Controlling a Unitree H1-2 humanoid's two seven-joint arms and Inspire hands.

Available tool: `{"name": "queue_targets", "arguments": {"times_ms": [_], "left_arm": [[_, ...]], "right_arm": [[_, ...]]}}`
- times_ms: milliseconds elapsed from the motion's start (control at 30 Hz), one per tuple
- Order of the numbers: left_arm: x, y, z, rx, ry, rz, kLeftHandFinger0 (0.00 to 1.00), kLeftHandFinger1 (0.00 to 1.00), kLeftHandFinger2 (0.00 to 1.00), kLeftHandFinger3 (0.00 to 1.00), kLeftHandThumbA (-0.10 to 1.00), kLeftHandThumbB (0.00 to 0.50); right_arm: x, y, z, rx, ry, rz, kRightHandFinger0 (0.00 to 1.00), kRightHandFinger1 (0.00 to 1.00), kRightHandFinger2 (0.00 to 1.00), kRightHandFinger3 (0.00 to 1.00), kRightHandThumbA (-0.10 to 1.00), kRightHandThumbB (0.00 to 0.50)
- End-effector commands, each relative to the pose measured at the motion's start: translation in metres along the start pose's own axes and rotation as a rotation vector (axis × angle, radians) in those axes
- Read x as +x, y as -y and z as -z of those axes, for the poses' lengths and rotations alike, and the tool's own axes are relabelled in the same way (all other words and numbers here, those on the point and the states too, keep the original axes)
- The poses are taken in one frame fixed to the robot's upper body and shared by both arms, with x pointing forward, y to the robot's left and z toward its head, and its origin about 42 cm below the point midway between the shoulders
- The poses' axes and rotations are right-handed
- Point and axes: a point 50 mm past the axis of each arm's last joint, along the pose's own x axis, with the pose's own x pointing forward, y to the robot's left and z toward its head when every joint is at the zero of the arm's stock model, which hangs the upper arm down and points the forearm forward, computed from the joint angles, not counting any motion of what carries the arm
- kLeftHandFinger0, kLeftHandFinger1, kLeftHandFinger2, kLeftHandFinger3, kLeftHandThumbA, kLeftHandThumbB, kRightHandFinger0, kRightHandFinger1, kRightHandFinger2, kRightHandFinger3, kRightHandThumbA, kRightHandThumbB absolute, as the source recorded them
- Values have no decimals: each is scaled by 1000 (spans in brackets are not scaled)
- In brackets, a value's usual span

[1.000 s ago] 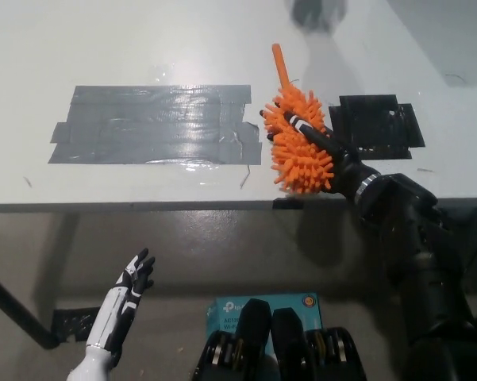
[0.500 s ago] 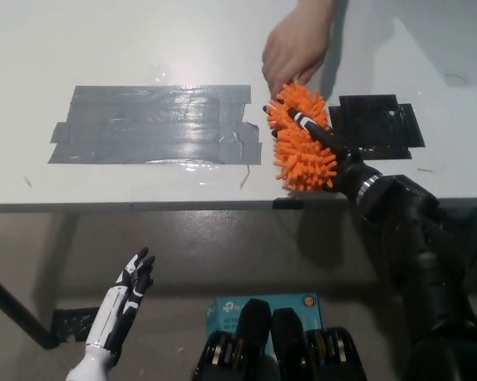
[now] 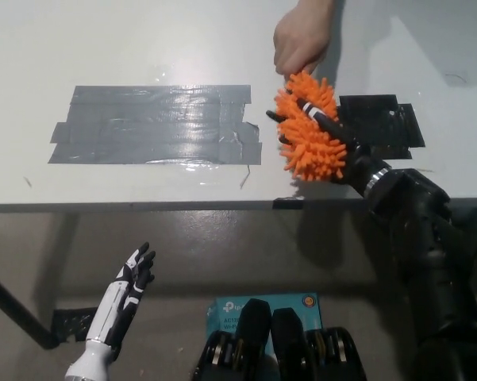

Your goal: An orange duster is kept infront of the robot in the middle of the table and the robot extends its right arm to grab the duster, picks it up and hands it to a person

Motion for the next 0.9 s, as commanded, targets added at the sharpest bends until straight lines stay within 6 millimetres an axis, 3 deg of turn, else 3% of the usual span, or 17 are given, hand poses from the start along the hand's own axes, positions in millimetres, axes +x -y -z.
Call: {"name": "queue_targets", "arguments": {"times_ms": [0,133,333,567,767,867], "left_arm": [[7,-9,-12,39,49,2,959,1000,1000,1000,965,241],[8,-9,-13,35,50,0,972,1000,1000,1000,962,247],[11,-10,-16,35,61,4,948,1000,1000,1000,958,241],[13,-9,-17,43,62,8,946,1000,1000,1000,963,228],[18,-14,-19,58,73,6,952,1000,1000,1000,965,226],[20,-15,-19,52,70,10,947,1000,1000,1000,958,229]], "right_arm": [[2,-17,-9,44,54,-119,1000,1000,1000,1000,224,433],[1,-21,-10,14,51,-151,1000,1000,1000,1000,379,482],[-4,-21,-15,-52,63,-190,1000,1000,1000,1000,598,479],[-27,-23,-28,-139,112,-208,1000,1000,1000,1000,668,480],[-80,-31,-49,-227,236,-254,1000,1000,1000,1000,710,487],[-126,-34,-55,-327,297,-233,1000,1000,1000,1000,775,493]]}}
